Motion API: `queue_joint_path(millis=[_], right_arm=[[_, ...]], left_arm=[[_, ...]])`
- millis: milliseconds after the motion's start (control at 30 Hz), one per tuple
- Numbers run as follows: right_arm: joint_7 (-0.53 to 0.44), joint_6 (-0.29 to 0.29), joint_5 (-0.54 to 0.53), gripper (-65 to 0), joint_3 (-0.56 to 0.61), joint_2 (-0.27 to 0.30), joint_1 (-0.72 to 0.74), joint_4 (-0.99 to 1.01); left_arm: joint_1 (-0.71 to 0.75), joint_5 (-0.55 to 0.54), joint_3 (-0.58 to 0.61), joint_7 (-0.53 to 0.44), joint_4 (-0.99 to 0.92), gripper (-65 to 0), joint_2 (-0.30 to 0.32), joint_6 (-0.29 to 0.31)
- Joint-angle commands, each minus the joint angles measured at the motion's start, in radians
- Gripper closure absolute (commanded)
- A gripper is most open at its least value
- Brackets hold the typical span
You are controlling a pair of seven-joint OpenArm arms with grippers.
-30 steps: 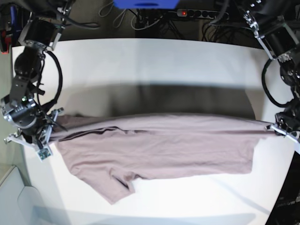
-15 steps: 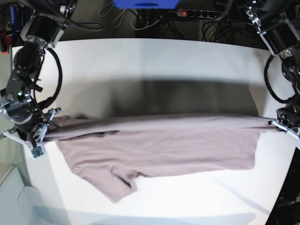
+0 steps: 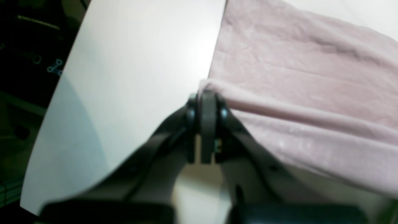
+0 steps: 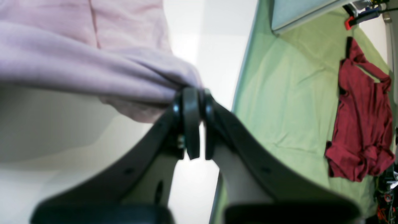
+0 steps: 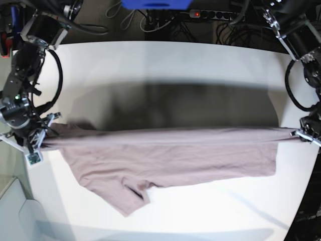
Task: Layout the t-shirt on the table in an organized manner, then fold the t-shirt properly
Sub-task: 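Lift the shirt with both grippers and pull it toward the robot, then lower the shirt flat with both grippers and release the edges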
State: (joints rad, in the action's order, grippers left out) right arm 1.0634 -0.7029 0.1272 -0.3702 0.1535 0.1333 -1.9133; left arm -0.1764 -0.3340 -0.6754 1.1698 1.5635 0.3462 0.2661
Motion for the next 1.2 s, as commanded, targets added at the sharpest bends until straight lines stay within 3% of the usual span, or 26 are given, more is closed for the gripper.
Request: queue_joint_path(millis=[0, 733, 933, 1167], right_arm=[[-0.001, 0.005, 0.021, 0.0, -0.008, 0.016, -0.01, -0.018], [-0.004, 0.005, 0.019, 0.0, -0.01, -0.012, -0.452, -0.062], [-0.131, 0.005, 0.019, 0.0, -0.01, -0.055, -0.556, -0.061], [-0.154, 0.005, 0.019, 0.0, -0.016, -0.071, -0.585, -0.061]], left_arm=[[-0.01, 0.013, -0.007, -0.026, 0.019, -0.2, 0.02, -0.003], [0.335, 0.013, 0.0, -0.035, 0.085, -0.2, -0.052, -0.003], [0.381, 0.014, 0.0, -0.027, 0.079, -0.2, -0.083, -0.003], [0.441, 0.014, 0.001, -0.027, 0.085, -0.2, -0.085, -0.003]])
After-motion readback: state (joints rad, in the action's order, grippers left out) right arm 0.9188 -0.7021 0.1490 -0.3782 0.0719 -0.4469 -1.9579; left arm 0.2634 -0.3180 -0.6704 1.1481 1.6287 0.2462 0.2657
